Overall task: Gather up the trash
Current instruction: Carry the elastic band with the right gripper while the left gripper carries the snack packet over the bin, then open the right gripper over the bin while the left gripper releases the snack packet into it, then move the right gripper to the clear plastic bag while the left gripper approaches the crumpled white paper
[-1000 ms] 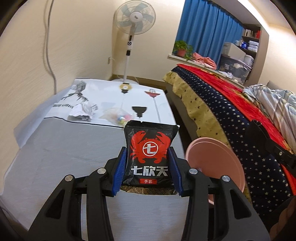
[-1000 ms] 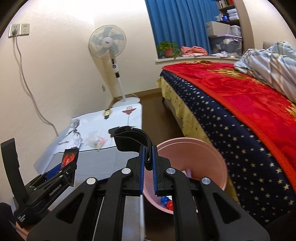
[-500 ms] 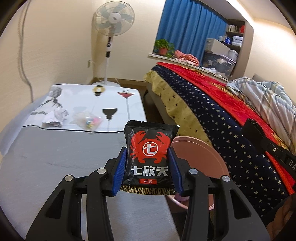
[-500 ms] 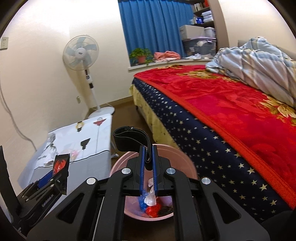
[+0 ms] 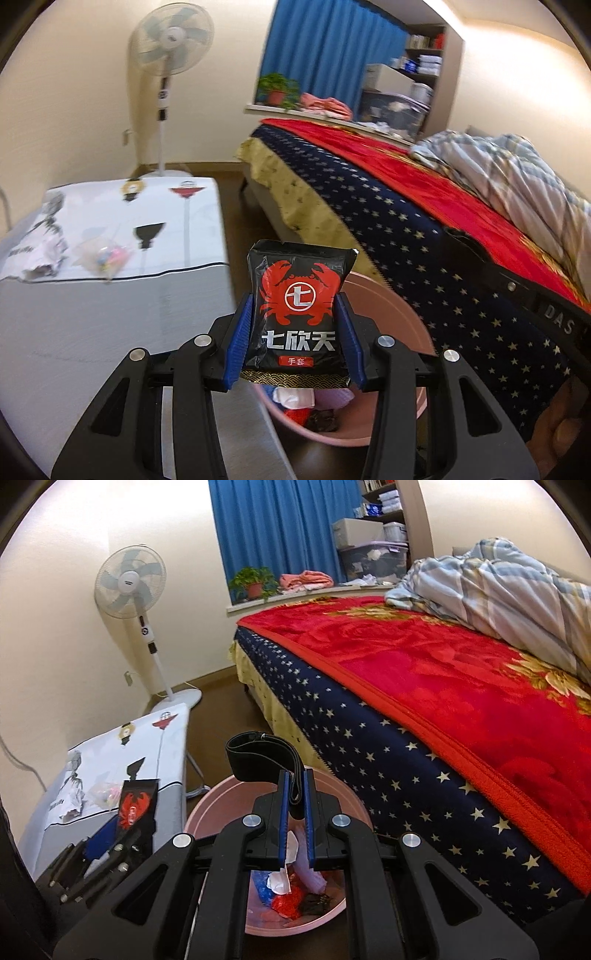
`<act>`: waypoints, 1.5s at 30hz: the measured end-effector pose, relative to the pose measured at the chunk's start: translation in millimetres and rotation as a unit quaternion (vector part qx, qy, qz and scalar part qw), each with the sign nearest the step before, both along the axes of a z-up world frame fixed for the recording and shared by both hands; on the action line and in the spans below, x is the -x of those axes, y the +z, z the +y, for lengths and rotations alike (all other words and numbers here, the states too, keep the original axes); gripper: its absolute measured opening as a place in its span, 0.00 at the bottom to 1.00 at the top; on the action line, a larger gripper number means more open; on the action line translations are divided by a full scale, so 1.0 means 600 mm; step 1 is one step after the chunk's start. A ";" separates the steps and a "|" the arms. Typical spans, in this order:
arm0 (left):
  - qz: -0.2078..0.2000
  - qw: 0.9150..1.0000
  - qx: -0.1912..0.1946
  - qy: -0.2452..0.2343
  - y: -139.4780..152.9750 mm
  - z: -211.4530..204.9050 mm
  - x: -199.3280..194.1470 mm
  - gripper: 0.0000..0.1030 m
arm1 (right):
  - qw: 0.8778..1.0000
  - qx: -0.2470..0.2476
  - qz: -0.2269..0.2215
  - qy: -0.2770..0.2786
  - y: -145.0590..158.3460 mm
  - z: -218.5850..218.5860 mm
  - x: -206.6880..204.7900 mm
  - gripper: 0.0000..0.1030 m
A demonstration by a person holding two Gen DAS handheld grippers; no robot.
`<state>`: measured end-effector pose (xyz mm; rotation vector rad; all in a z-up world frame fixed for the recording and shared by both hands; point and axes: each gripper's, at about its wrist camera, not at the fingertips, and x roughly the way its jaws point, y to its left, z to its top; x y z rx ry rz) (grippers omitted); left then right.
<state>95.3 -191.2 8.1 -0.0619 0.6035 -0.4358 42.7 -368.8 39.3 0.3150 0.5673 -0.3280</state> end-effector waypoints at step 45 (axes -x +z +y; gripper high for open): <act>0.025 1.000 0.001 0.016 -0.026 0.058 -0.014 0.60 | 1.000 -0.009 0.001 -0.006 -0.018 0.015 -0.001 0.41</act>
